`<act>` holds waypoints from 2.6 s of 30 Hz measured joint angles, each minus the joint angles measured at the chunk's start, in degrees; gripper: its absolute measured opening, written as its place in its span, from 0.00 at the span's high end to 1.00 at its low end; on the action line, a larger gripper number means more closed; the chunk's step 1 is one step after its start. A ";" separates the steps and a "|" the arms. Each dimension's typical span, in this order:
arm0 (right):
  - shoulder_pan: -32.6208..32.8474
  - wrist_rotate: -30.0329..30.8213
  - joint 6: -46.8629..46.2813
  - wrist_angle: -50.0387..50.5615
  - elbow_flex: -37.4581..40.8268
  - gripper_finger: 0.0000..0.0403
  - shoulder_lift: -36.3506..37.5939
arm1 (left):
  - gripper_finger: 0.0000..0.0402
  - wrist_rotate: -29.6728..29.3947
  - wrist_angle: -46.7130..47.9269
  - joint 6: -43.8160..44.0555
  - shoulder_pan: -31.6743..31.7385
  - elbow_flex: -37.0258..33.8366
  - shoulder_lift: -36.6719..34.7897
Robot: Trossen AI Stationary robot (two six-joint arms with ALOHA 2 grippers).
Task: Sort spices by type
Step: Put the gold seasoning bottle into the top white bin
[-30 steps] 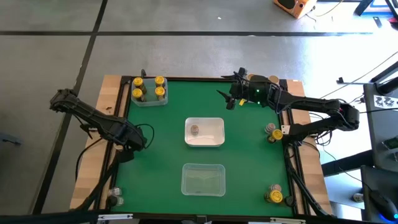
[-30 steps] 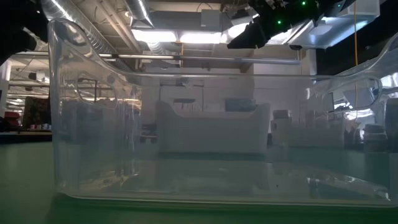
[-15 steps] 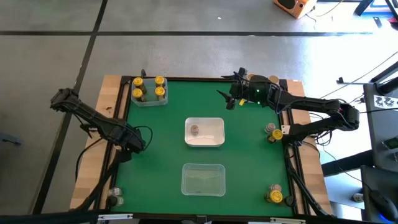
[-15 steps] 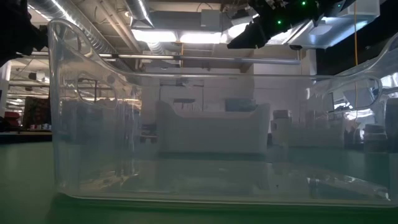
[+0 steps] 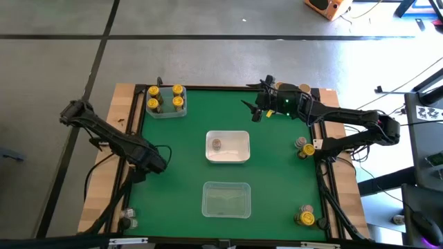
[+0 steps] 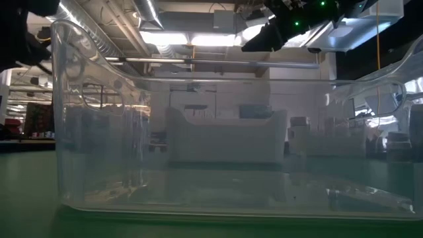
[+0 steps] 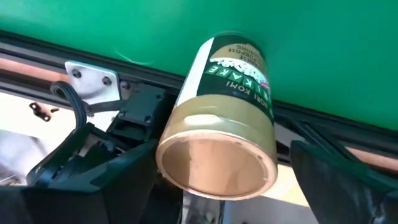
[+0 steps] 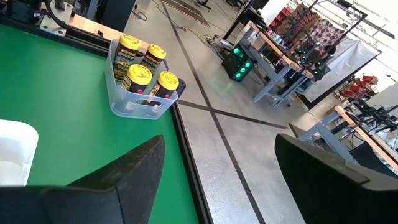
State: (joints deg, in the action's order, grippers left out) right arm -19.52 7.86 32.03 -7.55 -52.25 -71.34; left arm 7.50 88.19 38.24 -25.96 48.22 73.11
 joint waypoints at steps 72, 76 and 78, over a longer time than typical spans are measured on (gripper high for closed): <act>0.05 -25.23 -13.63 -12.83 -0.02 0.67 -7.88 | 0.30 -23.86 -35.03 -30.46 33.64 32.56 5.89; 0.05 -28.41 -14.18 -18.05 -0.02 0.73 -10.68 | 0.30 -23.82 -37.08 -32.99 33.63 32.56 6.33; 0.05 -30.10 -15.10 -20.00 -0.02 0.75 -11.65 | 0.30 -23.78 -38.27 -33.11 33.62 32.56 6.46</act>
State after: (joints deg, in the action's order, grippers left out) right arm -19.46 -22.24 16.94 -27.56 -52.27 -82.99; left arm -16.27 49.91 5.13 7.66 80.77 79.57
